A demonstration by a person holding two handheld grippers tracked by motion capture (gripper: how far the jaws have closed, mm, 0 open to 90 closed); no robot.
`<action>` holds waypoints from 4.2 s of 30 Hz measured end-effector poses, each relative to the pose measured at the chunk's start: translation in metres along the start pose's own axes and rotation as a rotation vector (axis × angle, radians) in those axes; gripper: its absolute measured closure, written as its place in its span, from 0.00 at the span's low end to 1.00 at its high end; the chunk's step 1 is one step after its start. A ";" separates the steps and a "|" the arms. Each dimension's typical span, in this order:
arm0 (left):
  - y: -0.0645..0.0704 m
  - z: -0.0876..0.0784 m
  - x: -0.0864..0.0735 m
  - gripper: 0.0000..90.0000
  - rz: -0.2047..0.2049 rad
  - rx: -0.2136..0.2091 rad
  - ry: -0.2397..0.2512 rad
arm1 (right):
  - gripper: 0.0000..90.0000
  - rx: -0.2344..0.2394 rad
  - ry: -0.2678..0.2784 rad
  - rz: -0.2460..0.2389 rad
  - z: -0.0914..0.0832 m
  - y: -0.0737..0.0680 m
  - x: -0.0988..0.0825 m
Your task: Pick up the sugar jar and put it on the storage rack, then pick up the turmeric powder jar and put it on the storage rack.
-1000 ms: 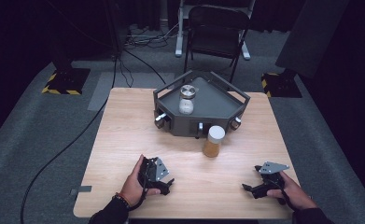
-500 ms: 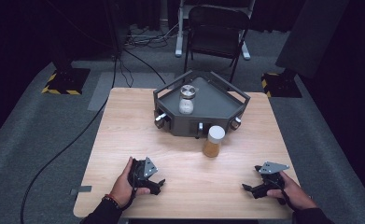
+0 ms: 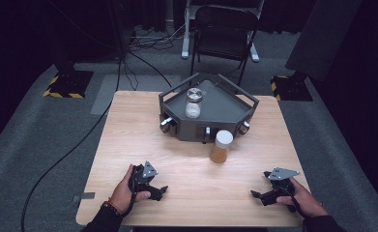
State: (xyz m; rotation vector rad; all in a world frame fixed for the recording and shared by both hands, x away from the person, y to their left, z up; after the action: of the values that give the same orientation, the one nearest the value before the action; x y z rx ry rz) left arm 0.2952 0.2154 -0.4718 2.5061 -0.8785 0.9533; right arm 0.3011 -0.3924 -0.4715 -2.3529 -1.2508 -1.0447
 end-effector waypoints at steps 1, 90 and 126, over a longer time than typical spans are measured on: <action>0.000 0.000 0.000 0.00 0.000 0.000 0.000 | 0.00 0.000 0.000 0.000 0.000 0.000 0.000; -0.003 0.001 0.001 0.00 0.008 -0.012 -0.003 | 0.01 -0.173 0.257 0.065 0.003 -0.029 0.042; -0.003 0.001 0.001 0.00 0.008 -0.012 -0.003 | 0.02 -0.156 0.265 0.018 0.051 -0.035 0.084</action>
State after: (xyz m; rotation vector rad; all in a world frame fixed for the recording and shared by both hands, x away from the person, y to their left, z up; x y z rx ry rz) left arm 0.2982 0.2167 -0.4718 2.4967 -0.8934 0.9440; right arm 0.3274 -0.2932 -0.4504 -2.2358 -1.0832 -1.4397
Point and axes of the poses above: each handheld gripper's, and its own axes: z roughly forward along the jaws, x roughly out of its top, y roughly to its right, the point moved 3 cm from there along z, roughly forward along the jaws, and after that the axes turned 6 degrees about -z, right-handed, at the moved point
